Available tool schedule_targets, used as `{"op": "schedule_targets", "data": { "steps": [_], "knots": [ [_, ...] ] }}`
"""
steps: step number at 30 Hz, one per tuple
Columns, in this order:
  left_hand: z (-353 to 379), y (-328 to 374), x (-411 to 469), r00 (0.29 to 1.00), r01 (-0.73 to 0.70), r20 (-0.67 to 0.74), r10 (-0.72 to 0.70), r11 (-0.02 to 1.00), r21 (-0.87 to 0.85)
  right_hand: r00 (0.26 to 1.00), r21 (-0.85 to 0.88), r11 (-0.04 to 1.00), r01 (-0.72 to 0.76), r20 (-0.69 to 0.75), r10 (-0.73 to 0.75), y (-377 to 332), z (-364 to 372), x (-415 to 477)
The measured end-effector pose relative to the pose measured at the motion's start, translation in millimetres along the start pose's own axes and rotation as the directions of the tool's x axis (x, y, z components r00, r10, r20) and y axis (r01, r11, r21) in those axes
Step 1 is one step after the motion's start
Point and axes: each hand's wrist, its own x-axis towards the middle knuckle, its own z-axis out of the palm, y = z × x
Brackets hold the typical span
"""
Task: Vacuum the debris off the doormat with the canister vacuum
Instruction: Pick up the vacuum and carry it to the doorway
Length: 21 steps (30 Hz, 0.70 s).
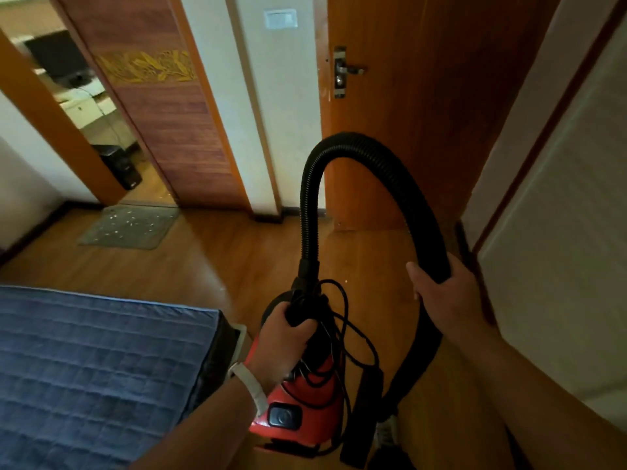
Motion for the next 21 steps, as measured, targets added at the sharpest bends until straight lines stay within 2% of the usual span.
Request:
{"op": "schedule_targets", "data": {
  "steps": [3,7,11,14,21],
  "knots": [
    [10.0,23.1,41.7,0.996,0.040,-0.080,-0.041,0.999,-0.005,0.995,0.005,1.000,-0.009,0.103,0.008,-1.8,10.8,63.5],
    [20.9,52.1,101.4,0.985,0.078,-0.162,-0.065,0.994,0.074,0.984,0.017,1.000,-0.008,0.180,0.005,-4.4,14.6,145.0],
    [29.6,73.9,146.1,0.980,0.078,-0.191,-0.060,0.993,0.092,0.973,0.030,1.000,0.011,0.229,-0.017,-14.4,23.9,214.8],
    [27.7,86.6,173.5,0.973,0.079,-0.224,-0.062,0.994,0.069,0.963,0.053,0.998,0.031,0.267,-0.044,-23.1,41.7,247.9],
    [-0.8,94.4,249.0,0.945,0.097,-0.312,-0.096,0.995,-0.012,0.936,-0.011,0.995,0.099,0.341,-0.089,-43.4,105.7,316.9]
  ]
}}
